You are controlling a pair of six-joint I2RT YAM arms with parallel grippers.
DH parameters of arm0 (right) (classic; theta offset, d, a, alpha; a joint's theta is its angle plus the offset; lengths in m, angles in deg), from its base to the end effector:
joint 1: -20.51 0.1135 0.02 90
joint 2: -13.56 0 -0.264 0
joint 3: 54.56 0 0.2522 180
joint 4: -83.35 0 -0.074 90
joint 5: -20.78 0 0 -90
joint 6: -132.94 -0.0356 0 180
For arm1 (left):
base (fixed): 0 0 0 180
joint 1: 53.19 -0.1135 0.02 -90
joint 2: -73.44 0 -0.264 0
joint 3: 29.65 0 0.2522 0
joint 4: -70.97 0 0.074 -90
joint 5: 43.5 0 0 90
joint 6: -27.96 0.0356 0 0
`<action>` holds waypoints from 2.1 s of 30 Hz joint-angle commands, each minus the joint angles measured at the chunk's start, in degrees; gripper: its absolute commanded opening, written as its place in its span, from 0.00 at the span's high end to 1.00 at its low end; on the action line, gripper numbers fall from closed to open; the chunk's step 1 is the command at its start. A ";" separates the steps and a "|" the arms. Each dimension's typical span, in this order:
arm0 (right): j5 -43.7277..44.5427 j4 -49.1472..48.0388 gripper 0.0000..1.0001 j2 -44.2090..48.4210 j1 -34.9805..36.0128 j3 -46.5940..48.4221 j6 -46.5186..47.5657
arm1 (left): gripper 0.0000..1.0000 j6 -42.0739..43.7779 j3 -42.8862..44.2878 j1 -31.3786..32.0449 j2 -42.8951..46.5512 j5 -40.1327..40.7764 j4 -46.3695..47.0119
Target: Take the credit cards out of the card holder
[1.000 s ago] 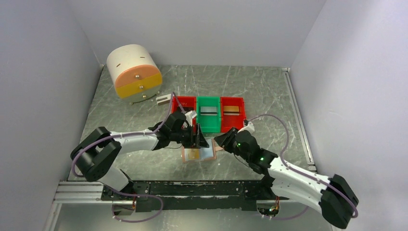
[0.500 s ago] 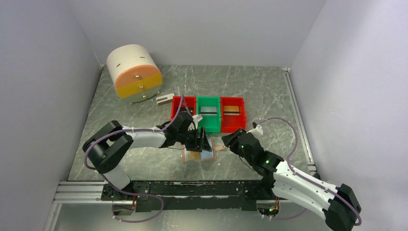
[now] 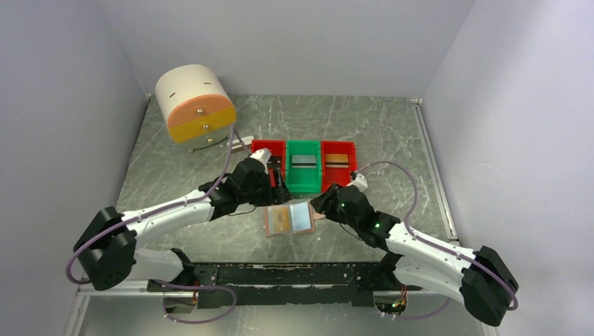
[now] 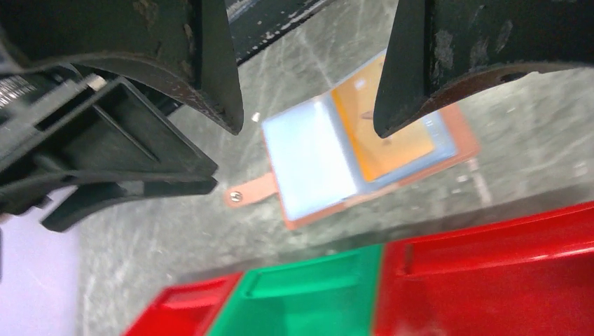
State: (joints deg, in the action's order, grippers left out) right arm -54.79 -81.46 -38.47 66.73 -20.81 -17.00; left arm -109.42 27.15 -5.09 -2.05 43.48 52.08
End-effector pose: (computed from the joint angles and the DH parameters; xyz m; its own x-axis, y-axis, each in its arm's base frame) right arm 0.1362 0.1293 0.1827 -0.6718 0.5104 -0.5368 0.0521 0.7554 0.6531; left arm 0.1853 -0.2093 0.2215 -0.8433 -0.1605 -0.5130 0.2225 0.7646 -0.6049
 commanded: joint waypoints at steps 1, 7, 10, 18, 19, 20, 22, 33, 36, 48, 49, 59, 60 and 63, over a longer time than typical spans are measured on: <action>-5.82 -5.34 0.51 -4.18 -0.33 3.31 5.25 | 0.26 -3.37 -2.30 -0.43 4.07 13.06 -10.37; -14.33 -10.55 0.52 -13.37 -0.21 6.16 8.18 | 0.14 -8.66 -7.44 -1.73 9.70 13.14 -8.96; -18.91 -12.34 0.52 -18.65 -0.05 7.17 8.53 | 0.08 -11.38 -10.83 -2.97 12.45 10.97 -5.29; -23.26 -11.42 0.52 -27.48 1.93 10.51 10.40 | 0.20 -12.09 -16.65 -5.98 14.24 2.25 3.17; -23.50 -11.68 0.52 -28.00 1.99 10.51 10.11 | 0.23 -11.97 -16.51 -6.07 13.84 1.62 3.47; -23.97 -12.16 0.52 -28.63 2.02 10.44 9.92 | 0.25 -11.99 -16.20 -6.13 13.34 1.26 3.52; -24.20 -12.44 0.53 -29.38 2.02 10.57 9.77 | 0.25 -12.12 -15.79 -6.15 12.48 0.91 3.51; -25.72 -14.10 0.59 -33.58 1.95 10.68 7.01 | 0.38 -11.07 -14.99 -6.41 7.38 -4.35 5.53; -25.56 -15.13 0.63 -34.28 1.95 10.00 5.51 | 0.41 -10.40 -14.55 -6.42 6.13 -5.77 6.65; -23.36 -16.19 0.73 -34.38 1.50 7.41 1.63 | 0.52 -6.62 -11.34 -6.41 2.18 -7.67 3.87; -23.59 -16.72 0.74 -34.50 1.36 7.17 1.14 | 0.54 -6.38 -11.06 -6.37 1.59 -7.88 3.60; -25.96 -21.67 0.77 -34.68 0.25 4.84 -1.66 | 0.59 -4.12 -9.07 -6.33 -3.09 -8.32 1.22; -25.96 -21.65 0.77 -34.61 0.18 4.81 -1.55 | 0.59 -3.94 -9.04 -6.35 -3.29 -8.13 0.99; -26.48 -22.29 0.77 -34.67 0.03 4.84 -1.45 | 0.59 -3.17 -8.75 -6.32 -3.88 -7.14 -0.43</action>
State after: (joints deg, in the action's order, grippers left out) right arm -80.40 -102.73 -72.74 67.21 -15.19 -18.12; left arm -114.49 16.51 -11.06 -5.22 36.26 53.98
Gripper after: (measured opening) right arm 0.232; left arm 0.410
